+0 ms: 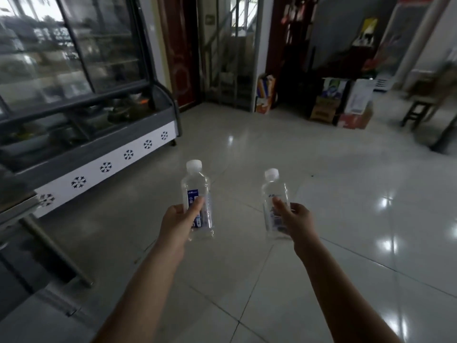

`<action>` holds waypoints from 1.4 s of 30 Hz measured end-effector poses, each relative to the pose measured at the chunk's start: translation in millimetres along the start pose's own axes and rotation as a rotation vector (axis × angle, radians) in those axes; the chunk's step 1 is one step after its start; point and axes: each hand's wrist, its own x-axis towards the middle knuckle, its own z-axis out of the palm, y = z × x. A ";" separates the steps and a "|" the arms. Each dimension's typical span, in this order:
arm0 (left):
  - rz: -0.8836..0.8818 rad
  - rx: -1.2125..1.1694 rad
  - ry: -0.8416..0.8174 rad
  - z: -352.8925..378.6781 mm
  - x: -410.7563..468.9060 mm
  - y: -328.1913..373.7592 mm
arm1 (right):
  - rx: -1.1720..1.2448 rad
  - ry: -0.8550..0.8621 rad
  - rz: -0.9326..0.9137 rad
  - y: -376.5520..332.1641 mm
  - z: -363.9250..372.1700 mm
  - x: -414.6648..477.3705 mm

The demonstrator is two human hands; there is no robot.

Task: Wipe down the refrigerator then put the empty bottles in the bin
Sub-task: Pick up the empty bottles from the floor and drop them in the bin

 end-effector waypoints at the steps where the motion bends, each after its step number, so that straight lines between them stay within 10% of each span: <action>1: 0.011 -0.014 -0.006 23.0 4.5 8.5 | 0.010 0.020 -0.009 -5.8 -16.3 11.4; 23: 0.077 -0.073 -0.463 310.1 223.9 102.2 | 0.121 0.349 -0.103 -91.3 -128.0 267.1; 42: 0.067 -0.012 -0.493 505.8 481.9 137.5 | 0.118 0.424 -0.137 -159.6 -144.1 577.6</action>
